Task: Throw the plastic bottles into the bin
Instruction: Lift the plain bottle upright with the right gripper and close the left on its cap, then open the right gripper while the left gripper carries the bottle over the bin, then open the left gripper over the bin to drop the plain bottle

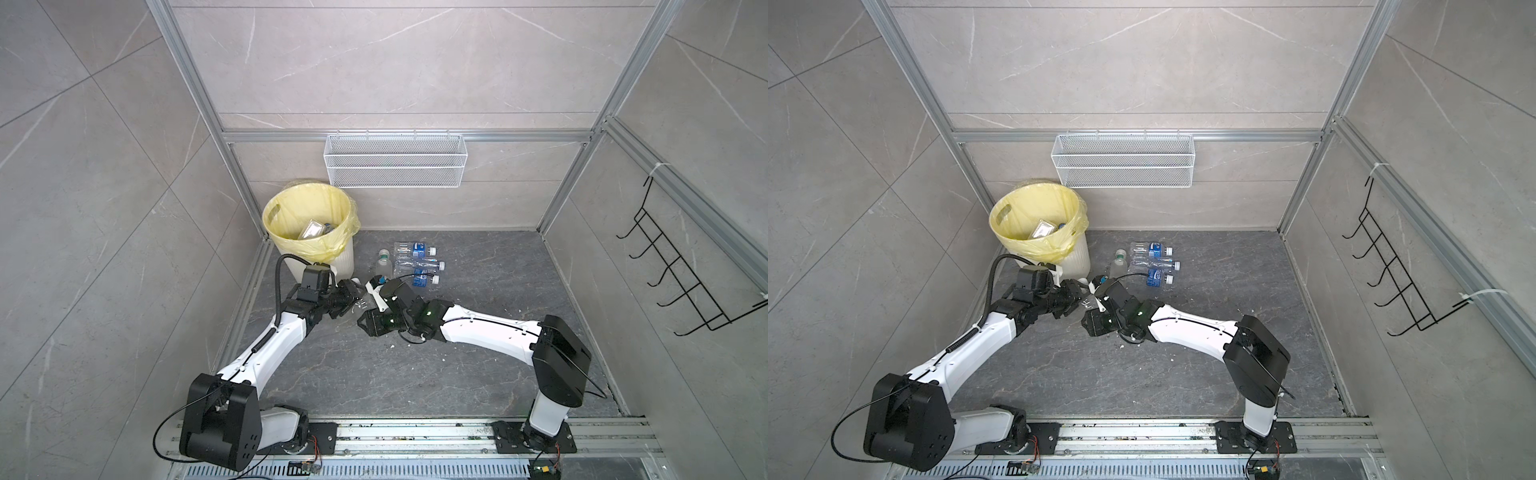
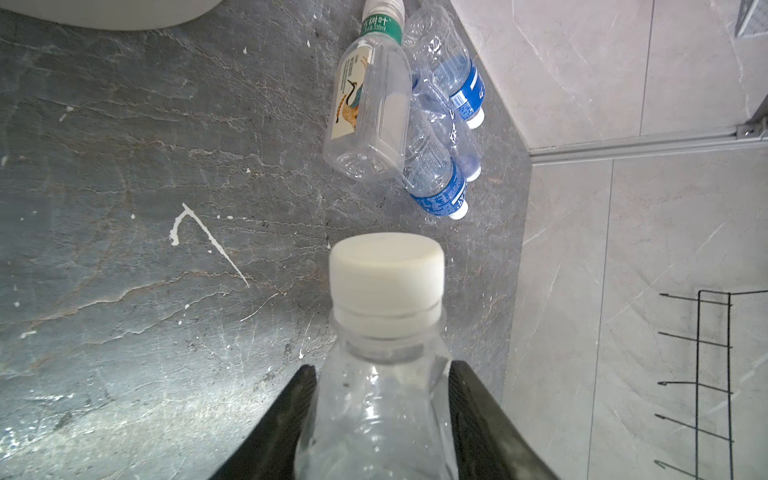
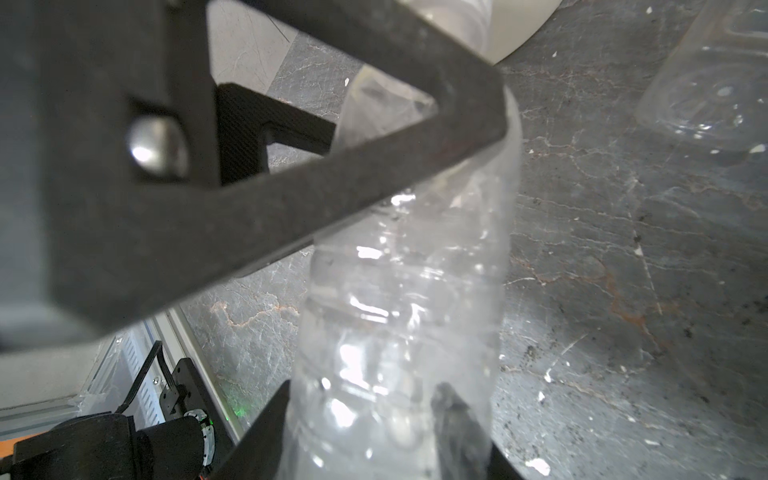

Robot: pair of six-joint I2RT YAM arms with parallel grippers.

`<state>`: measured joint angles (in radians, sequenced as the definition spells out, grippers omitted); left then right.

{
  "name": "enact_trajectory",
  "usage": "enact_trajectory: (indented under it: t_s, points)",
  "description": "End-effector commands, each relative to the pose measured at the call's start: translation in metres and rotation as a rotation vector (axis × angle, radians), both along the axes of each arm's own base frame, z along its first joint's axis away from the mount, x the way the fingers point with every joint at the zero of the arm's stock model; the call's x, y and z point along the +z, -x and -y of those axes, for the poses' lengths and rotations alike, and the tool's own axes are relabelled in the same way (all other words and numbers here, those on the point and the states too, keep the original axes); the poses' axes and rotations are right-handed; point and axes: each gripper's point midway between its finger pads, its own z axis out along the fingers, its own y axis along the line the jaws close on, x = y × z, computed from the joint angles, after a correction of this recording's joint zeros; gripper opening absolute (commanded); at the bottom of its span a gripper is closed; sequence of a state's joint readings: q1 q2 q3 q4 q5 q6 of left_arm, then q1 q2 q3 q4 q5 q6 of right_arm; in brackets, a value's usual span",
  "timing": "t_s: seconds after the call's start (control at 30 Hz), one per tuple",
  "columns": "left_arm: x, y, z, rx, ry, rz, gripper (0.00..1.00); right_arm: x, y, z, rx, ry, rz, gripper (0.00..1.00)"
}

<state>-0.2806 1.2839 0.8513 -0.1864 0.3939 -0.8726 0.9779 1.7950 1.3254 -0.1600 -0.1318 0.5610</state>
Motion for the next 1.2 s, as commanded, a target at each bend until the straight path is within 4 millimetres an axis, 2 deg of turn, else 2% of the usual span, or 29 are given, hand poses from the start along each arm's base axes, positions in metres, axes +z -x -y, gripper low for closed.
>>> enact_trajectory:
  t_s: [0.0, 0.17, 0.33, 0.57, 0.7, 0.9, 1.17]
  points:
    - [0.009, -0.001, 0.009, -0.029, 0.002, 0.018, 0.39, 0.030, 0.006, -0.007, 0.044, -0.072, 0.066, 0.54]
    - [0.012, -0.003, 0.007, -0.026, -0.017, 0.023, 0.36, 0.033, 0.007, 0.000, 0.035, -0.062, 0.080, 0.59]
    - [0.025, -0.006, -0.001, -0.017, -0.079, 0.060, 0.36, 0.044, 0.007, 0.013, 0.018, -0.047, 0.117, 0.73]
    - [0.074, -0.015, -0.018, 0.001, -0.211, 0.180, 0.36, 0.080, 0.006, 0.034, -0.028, -0.058, 0.206, 0.90]
    - [0.110, -0.022, -0.025, 0.006, -0.276, 0.265, 0.36, 0.105, 0.000, 0.046, -0.078, -0.069, 0.276, 1.00]
    - [0.183, -0.032, -0.044, 0.046, -0.409, 0.444, 0.36, 0.140, -0.005, 0.050, -0.095, -0.096, 0.352, 1.00]
    - [0.286, -0.042, -0.073, 0.146, -0.591, 0.664, 0.36, 0.157, -0.010, 0.041, -0.082, -0.113, 0.378, 1.00]
